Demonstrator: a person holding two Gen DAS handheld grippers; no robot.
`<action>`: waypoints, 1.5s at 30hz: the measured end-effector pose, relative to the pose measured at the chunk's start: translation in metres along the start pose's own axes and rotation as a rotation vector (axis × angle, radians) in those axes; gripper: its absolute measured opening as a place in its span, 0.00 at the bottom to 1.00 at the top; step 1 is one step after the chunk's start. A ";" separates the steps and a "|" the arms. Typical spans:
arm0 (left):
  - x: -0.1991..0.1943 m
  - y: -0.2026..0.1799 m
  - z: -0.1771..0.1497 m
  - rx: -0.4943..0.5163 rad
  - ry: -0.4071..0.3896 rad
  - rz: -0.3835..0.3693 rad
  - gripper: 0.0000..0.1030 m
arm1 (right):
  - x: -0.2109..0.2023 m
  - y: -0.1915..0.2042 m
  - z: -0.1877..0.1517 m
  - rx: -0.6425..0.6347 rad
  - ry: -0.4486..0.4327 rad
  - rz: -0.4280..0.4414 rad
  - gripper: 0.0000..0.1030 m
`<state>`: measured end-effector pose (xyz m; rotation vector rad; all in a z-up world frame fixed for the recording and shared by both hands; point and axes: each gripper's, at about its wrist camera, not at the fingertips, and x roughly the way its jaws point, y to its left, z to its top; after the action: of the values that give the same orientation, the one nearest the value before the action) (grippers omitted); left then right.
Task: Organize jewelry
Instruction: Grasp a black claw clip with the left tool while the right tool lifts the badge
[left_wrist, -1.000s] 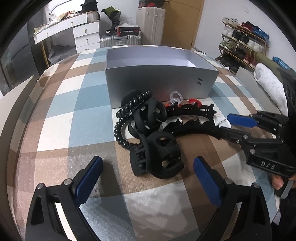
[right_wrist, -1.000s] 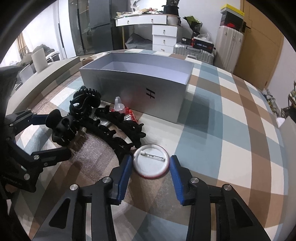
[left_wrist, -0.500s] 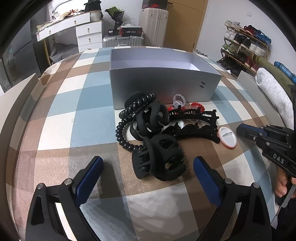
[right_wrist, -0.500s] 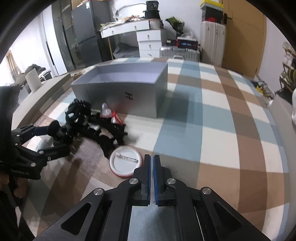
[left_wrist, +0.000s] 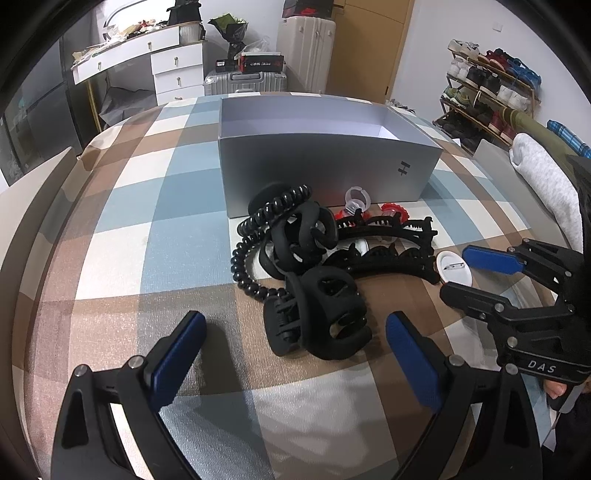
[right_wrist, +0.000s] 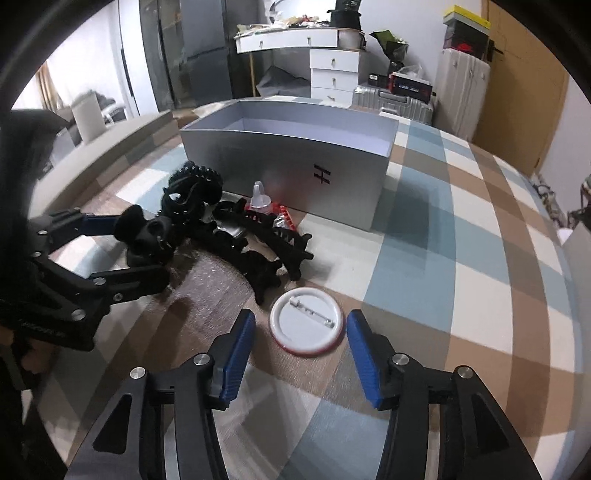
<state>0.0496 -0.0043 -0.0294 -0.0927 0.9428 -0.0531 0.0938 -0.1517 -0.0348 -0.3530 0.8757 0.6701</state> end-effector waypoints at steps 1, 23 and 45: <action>0.000 0.000 0.000 -0.001 -0.002 -0.001 0.92 | 0.001 0.000 0.001 -0.001 0.001 -0.003 0.45; -0.010 0.001 -0.004 0.007 -0.057 -0.023 0.39 | -0.026 -0.001 -0.004 0.058 -0.108 0.050 0.40; -0.047 0.001 0.015 0.016 -0.287 -0.057 0.38 | -0.042 0.001 0.014 0.051 -0.197 0.049 0.40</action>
<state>0.0341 0.0014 0.0175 -0.1090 0.6527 -0.0976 0.0822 -0.1594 0.0069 -0.2164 0.7141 0.7143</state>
